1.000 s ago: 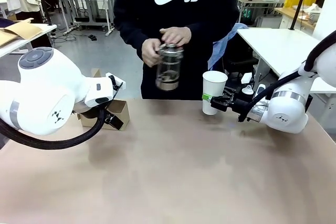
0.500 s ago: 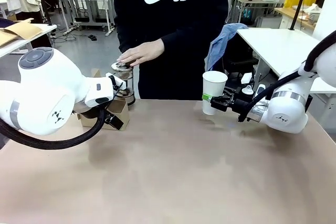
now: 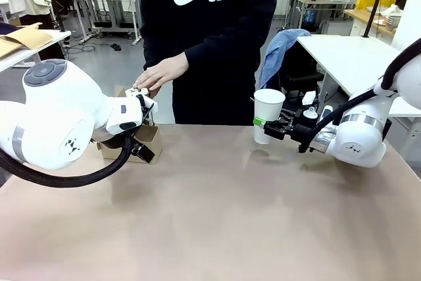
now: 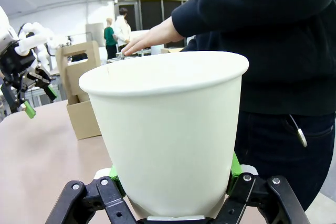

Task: Pour a drink into a cup and package it in a carrier.
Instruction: When a person places the Paper Cup Lid on the 600 ml Paper Cup , lift the 600 ml Paper Cup.

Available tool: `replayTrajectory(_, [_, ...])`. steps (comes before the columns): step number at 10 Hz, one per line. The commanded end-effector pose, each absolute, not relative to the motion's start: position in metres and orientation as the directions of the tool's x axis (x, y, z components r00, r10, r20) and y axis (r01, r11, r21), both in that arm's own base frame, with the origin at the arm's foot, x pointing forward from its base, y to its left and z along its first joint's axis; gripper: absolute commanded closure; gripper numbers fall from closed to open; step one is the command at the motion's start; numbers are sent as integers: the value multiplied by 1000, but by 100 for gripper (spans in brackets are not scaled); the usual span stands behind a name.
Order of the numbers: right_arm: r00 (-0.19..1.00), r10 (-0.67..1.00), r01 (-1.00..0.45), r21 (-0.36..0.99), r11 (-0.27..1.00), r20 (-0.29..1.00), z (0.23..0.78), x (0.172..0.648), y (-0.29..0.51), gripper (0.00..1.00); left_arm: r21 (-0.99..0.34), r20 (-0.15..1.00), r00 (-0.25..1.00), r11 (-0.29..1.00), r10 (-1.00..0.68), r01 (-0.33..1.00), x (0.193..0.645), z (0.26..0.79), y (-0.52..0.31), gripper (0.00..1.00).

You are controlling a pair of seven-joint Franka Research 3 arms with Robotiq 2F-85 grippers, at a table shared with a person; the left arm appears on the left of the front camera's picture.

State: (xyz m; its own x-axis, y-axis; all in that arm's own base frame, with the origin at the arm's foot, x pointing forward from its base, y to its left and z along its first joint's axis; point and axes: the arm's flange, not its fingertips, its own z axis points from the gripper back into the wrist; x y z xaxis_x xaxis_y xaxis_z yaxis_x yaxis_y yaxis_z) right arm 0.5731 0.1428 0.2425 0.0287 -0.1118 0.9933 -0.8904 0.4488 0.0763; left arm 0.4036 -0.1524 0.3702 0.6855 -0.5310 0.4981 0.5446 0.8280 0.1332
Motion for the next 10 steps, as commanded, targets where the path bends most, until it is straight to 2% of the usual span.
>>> replayTrajectory(1, [25, -116, -889, 75, 452, 993, 245, 574, 144, 19, 131, 499, 686, 828, -530, 544, 404, 370, -152, 0])
replayTrajectory(10, [25, -116, -889, 75, 452, 993, 245, 574, 144, 19, 131, 499, 686, 828, -530, 544, 404, 370, -152, 0])
